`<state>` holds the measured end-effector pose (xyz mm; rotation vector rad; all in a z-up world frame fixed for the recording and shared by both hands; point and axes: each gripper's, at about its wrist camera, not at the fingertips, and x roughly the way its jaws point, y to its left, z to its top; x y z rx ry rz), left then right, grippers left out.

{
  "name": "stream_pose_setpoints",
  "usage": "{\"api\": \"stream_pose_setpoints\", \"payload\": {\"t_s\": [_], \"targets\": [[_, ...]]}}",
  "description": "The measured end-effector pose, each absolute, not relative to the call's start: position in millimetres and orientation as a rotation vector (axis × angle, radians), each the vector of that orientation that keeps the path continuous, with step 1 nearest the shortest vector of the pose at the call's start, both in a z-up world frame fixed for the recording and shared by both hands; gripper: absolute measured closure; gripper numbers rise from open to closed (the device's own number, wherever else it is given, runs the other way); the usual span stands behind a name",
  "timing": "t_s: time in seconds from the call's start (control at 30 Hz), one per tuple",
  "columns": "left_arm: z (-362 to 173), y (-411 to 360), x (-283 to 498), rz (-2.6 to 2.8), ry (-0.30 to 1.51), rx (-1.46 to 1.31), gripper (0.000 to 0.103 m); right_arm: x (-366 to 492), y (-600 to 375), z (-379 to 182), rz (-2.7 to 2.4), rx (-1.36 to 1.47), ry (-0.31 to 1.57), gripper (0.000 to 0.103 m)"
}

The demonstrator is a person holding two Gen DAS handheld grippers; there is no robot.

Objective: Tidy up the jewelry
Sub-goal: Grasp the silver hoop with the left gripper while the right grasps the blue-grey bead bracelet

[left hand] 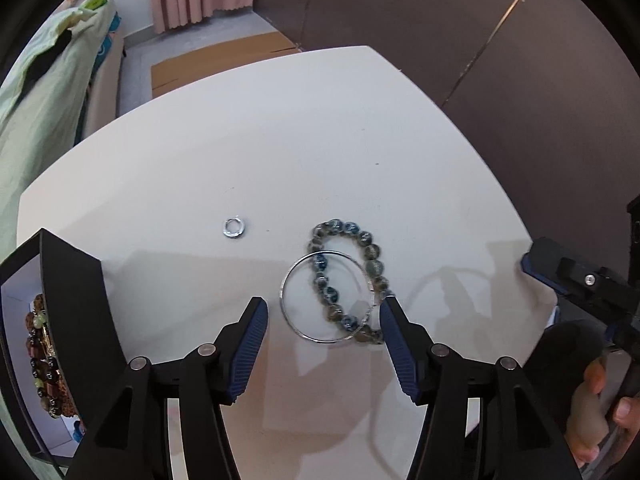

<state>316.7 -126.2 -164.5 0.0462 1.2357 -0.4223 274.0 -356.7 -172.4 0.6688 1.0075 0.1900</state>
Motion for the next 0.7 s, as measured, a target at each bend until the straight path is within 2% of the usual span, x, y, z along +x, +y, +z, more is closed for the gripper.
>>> {"api": "stream_pose_setpoints", "payload": {"t_s": [0.47, 0.53, 0.7], "targets": [[-168.5, -142.0, 316.8, -0.414, 1.186, 0.137, 0.044, 276.4, -352.5, -174.5, 0.203, 0.641, 1.025, 0.025], [-167.6, -142.0, 317.8, -0.399, 1.183, 0.146, 0.051, 275.9, -350.4, -174.0, 0.206, 0.635, 1.027, 0.025], [-166.3, -130.4, 323.6, -0.421, 1.202, 0.072, 0.051, 276.4, -347.5, -175.3, 0.207, 0.625, 1.032, 0.025]]}}
